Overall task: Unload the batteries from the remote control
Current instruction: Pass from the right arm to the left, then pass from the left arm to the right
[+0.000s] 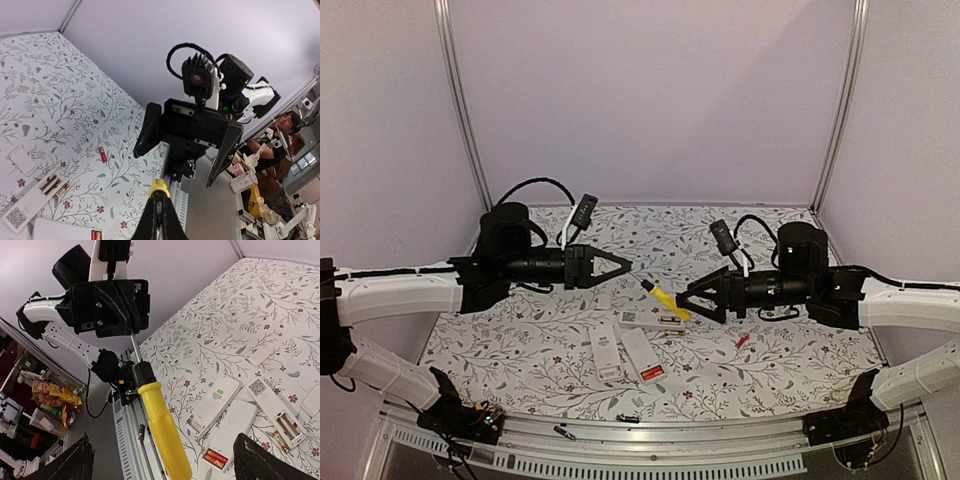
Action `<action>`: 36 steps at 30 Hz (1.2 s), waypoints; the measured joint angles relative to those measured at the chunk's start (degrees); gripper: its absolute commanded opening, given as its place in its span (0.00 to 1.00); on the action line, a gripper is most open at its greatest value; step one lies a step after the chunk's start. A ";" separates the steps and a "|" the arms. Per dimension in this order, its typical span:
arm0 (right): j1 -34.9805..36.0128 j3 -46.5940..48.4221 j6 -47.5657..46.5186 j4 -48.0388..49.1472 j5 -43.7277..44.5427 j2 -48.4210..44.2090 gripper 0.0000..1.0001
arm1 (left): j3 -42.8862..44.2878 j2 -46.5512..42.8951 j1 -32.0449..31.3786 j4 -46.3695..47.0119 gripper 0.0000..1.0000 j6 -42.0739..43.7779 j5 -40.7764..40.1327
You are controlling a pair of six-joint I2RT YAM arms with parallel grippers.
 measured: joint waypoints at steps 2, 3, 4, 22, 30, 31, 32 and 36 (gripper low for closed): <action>-0.04 -2.82 3.43 5.25 3.13 -2.43 0.96 | -2.01 -1.75 0.00 4.55 0.00 -2.73 -2.71; -0.02 -4.48 5.31 8.33 4.61 -3.61 0.96 | -2.75 -2.45 -0.02 6.16 0.00 -3.82 -3.56; -0.02 -5.62 6.93 10.43 5.66 -4.37 0.96 | -3.43 -3.13 -0.02 7.74 0.00 -4.81 -4.50; 3.26 -4.35 17.70 30.82 4.35 3.17 0.54 | -7.82 -6.47 -0.02 20.94 0.00 -11.43 -10.58; 3.41 -3.58 19.21 34.03 3.45 5.68 0.35 | -7.82 -6.19 -0.02 22.64 0.00 -11.69 -10.14; 3.41 -3.52 19.28 34.29 3.45 5.90 0.34 | -7.82 -6.10 -0.02 22.75 0.00 -11.72 -10.08; 3.41 -3.50 19.43 34.53 3.45 6.10 0.32 | -7.82 -5.99 -0.02 22.95 0.00 -11.74 -9.92; 3.41 -3.10 19.85 34.99 3.50 6.60 0.28 | -7.82 -5.57 -0.02 23.61 0.00 -11.89 -9.31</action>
